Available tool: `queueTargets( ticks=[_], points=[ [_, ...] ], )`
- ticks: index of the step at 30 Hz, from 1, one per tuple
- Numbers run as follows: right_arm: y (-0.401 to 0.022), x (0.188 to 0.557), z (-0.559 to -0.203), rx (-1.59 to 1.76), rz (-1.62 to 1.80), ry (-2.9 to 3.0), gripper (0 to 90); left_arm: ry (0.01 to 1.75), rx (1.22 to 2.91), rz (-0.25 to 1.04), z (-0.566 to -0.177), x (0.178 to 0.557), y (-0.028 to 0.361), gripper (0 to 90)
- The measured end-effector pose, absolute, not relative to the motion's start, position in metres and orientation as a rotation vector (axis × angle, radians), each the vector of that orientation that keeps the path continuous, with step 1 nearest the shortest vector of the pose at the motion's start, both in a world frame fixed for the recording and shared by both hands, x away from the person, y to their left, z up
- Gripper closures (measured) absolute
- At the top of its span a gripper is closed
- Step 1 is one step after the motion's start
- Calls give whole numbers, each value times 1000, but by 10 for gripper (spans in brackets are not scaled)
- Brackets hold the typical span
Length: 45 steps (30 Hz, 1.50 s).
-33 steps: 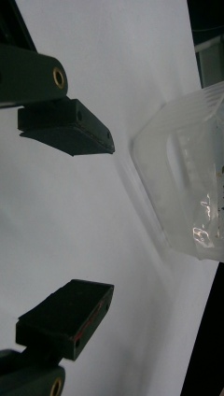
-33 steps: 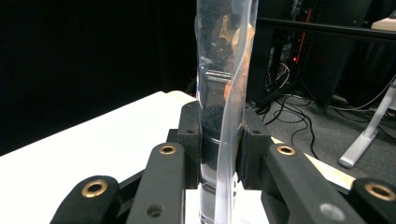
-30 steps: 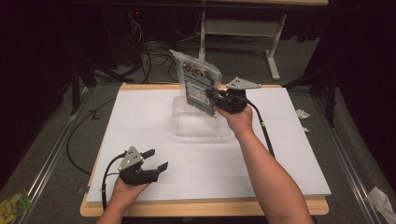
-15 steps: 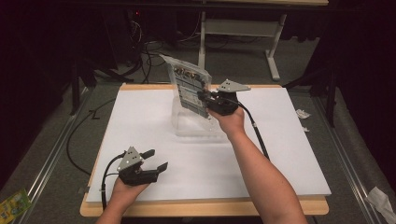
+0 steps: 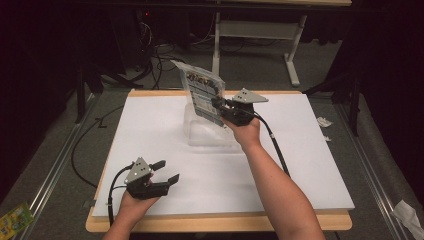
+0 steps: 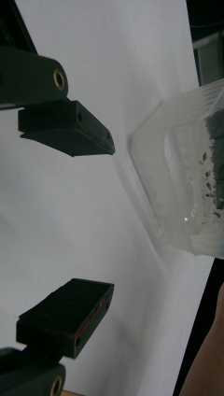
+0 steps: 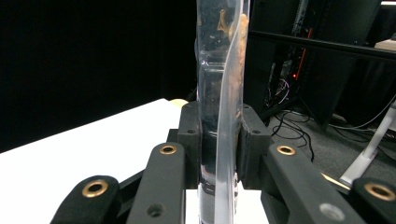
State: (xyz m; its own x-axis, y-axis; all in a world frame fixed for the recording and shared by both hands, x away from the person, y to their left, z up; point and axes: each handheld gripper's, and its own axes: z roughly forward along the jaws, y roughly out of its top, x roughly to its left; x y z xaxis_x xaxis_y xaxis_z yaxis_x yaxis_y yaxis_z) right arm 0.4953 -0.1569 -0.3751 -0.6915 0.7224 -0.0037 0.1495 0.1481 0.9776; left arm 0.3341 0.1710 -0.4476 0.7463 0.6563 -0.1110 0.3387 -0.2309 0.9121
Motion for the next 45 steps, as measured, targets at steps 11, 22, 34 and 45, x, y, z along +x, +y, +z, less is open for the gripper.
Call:
queueTargets(
  ticks=[11,22,34,45],
  points=[
    [-164,491,-396,976,1648,1922,752,774,1840,359,-448,334,171,282],
    [-175,491,-399,1075,1665,1914,739,773,1840,353,-448,334,170,282],
    [-195,504,-406,1282,1616,1910,675,767,1848,354,-448,334,169,282],
    [-198,508,-409,1411,1595,1894,473,761,1855,349,-449,334,168,282]
  ],
)
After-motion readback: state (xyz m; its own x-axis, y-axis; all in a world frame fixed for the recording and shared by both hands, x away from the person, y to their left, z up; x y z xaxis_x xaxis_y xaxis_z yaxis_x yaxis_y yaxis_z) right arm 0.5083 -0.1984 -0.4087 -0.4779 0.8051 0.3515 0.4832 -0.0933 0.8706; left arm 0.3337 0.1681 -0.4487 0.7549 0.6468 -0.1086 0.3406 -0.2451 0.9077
